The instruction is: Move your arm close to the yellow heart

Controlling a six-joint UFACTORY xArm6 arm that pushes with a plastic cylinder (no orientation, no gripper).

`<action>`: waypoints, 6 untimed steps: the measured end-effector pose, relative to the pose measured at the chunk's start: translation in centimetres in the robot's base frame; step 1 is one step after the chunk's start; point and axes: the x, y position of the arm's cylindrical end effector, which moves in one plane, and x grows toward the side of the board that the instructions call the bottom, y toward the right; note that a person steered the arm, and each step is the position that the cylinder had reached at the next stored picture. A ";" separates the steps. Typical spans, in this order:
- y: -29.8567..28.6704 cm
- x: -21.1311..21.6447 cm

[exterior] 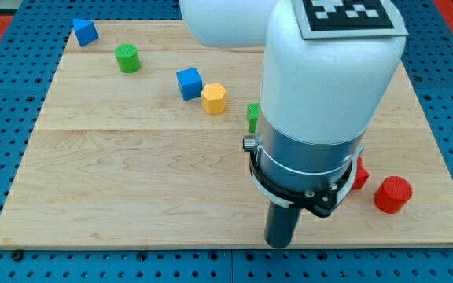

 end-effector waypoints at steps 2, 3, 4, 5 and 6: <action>0.0 -0.2; 2.2 0.4; 3.5 0.0; 1.6 -4.5; 1.5 -5.5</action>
